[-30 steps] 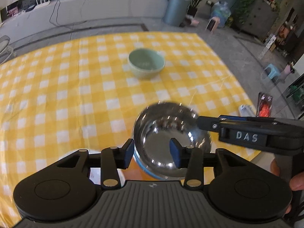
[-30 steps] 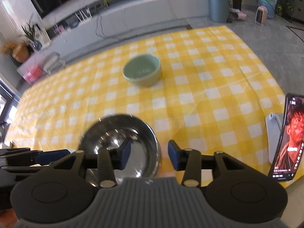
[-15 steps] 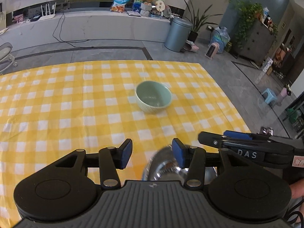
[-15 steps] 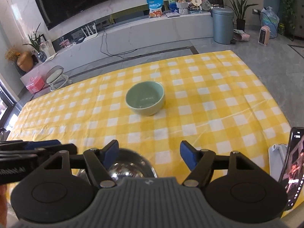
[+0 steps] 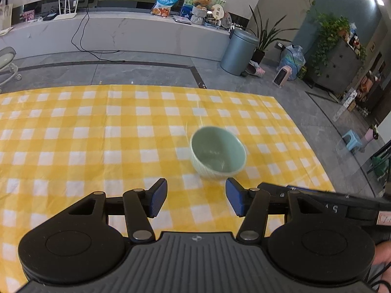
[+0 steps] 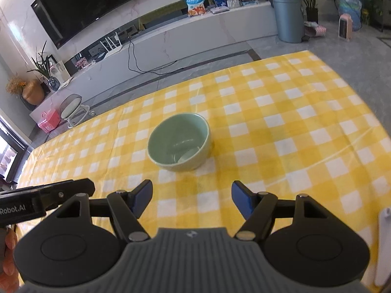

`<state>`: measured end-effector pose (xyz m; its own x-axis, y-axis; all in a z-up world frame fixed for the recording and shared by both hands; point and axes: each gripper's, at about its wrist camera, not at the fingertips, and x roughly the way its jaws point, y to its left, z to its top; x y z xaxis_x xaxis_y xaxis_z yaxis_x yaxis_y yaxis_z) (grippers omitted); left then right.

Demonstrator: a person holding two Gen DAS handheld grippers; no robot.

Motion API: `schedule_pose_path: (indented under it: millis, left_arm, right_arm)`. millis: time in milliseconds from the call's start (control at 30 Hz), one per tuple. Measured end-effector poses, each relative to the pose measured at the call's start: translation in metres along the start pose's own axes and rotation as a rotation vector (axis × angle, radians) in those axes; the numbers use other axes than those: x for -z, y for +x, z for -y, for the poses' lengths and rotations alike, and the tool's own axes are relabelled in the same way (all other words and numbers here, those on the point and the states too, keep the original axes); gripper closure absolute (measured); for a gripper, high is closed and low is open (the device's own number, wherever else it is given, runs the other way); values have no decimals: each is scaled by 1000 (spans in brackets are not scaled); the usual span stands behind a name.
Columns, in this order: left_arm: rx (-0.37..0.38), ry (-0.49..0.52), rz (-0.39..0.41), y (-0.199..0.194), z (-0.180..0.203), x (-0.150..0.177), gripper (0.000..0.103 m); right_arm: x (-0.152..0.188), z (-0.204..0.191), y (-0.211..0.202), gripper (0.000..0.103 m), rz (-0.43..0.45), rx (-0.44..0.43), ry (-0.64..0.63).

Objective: Organize plates and bowls
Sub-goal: 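Move the open left gripper to the rim of the pale green bowl and close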

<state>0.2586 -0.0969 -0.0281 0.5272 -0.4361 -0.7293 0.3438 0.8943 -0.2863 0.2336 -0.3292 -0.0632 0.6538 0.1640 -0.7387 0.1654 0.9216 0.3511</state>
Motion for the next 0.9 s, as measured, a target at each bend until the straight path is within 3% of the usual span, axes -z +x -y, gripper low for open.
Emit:
schedule_pose_path:
  millis: [333,667,900]
  left_arm:
    - [24,-38,-12,48,-5,-23,38]
    - [3,-44,-77,93,-1,-36,38]
    - [-20,-56,-118,111,-7,-40,50]
  right_arm:
    - [-31,8,35,35,-8,14,47]
    - [-46,25,75,49,-88,58,100]
    - [-46,28,92,61,-117,48,128]
